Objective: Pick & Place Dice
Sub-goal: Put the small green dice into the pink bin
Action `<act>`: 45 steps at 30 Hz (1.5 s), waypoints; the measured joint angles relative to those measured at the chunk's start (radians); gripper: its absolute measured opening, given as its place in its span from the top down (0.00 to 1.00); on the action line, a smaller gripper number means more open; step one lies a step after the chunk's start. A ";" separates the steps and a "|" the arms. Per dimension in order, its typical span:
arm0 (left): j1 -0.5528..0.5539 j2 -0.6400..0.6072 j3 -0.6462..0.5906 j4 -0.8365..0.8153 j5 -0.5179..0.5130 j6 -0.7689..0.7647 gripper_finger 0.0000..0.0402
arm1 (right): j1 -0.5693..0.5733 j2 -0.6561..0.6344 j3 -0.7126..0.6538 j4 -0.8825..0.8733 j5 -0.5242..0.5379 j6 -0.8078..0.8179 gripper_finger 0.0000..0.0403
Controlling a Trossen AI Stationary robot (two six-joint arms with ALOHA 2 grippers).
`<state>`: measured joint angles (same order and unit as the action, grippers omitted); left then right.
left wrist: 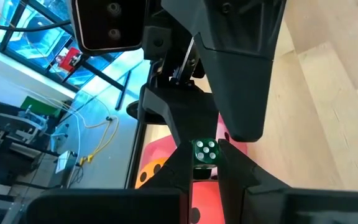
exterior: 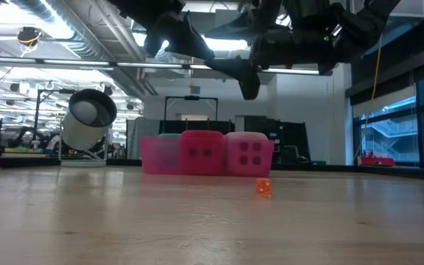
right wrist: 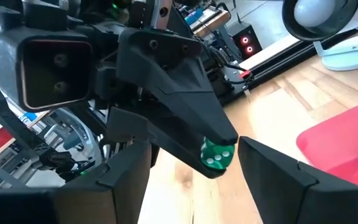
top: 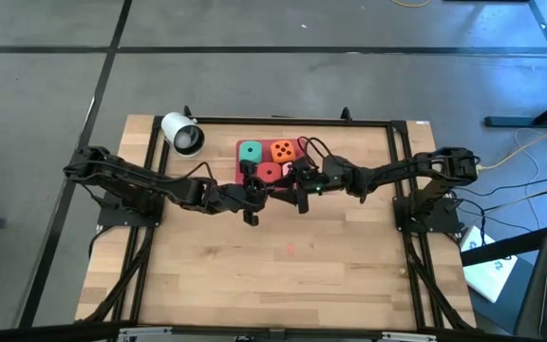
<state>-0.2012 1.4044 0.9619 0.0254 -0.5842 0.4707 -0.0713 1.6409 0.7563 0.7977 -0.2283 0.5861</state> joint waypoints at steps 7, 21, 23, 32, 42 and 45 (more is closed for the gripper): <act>0.000 0.000 0.001 0.000 -0.002 0.012 0.92 | 0.000 0.000 0.000 0.021 0.000 0.001 0.49; -0.002 -0.001 0.002 0.001 -0.008 0.024 0.92 | -0.001 0.000 -0.001 0.022 0.003 0.005 0.67; -0.002 -0.001 0.002 0.001 -0.008 0.027 0.92 | -0.001 0.000 -0.001 0.022 0.002 0.005 0.70; -0.022 -0.001 0.002 0.000 -0.029 0.032 0.92 | -0.004 0.000 -0.001 0.025 -0.003 0.008 0.77; -0.022 -0.001 0.001 -0.001 -0.030 0.027 0.92 | -0.004 0.000 -0.001 0.025 0.000 0.005 0.86; -0.021 -0.001 0.001 -0.001 -0.030 0.026 0.90 | -0.004 0.000 -0.001 0.025 0.000 0.004 0.86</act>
<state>-0.2226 1.4033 0.9632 0.0245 -0.6144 0.4969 -0.0750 1.6413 0.7551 0.8223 -0.2283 0.5900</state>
